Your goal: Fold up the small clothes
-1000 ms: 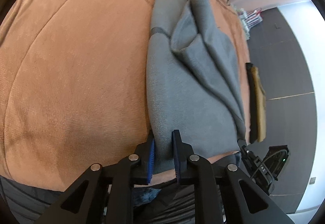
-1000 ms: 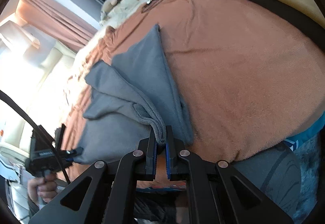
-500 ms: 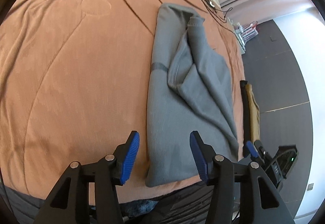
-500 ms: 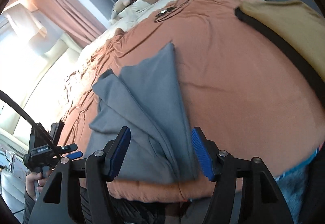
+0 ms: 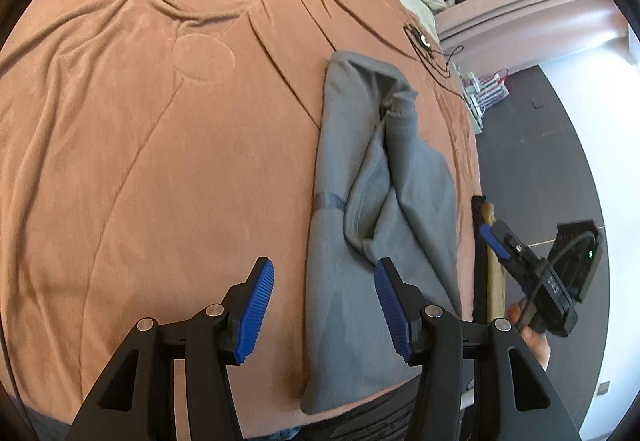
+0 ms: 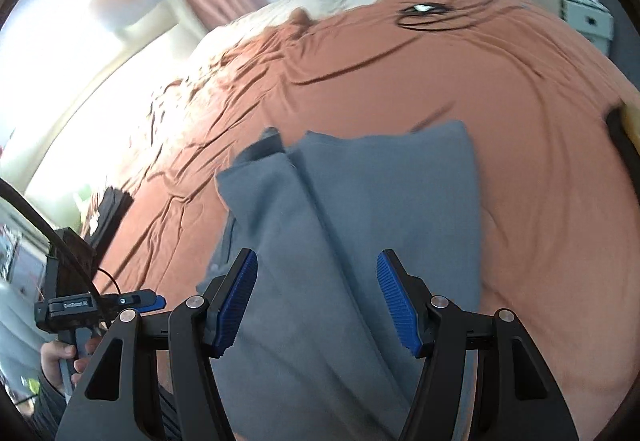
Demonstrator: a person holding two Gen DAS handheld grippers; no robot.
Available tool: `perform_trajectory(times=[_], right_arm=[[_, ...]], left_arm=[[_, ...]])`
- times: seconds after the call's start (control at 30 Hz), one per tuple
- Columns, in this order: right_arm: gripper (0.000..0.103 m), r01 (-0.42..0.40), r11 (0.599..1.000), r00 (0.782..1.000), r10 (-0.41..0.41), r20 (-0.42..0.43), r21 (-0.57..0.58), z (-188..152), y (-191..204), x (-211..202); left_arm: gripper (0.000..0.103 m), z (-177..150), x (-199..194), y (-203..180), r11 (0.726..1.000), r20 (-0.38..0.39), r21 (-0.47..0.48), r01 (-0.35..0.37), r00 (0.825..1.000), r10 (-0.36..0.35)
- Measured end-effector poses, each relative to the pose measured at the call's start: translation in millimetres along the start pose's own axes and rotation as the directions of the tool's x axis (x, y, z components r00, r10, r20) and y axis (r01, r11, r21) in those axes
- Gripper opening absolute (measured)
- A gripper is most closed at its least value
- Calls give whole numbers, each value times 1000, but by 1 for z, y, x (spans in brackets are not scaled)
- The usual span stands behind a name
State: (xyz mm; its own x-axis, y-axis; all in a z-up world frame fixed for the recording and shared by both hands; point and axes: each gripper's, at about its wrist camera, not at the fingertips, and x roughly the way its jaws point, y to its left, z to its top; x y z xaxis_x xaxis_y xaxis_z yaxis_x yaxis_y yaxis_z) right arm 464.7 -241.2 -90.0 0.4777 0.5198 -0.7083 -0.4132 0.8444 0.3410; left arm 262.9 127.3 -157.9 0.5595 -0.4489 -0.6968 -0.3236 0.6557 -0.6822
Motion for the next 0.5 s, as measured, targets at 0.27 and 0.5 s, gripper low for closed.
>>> perform_trajectory(times=[0.27,0.5], right_arm=[[61,-22,992,996,11,-86,-127,45,19,62],[45,-45,984,987,17,-161,-170,75,25,119]], left_arm=[[55,15,-2,15,999,16,-42,14,1000,-13],[55,22,-3,24,998,24,-56,4,1000,-3]])
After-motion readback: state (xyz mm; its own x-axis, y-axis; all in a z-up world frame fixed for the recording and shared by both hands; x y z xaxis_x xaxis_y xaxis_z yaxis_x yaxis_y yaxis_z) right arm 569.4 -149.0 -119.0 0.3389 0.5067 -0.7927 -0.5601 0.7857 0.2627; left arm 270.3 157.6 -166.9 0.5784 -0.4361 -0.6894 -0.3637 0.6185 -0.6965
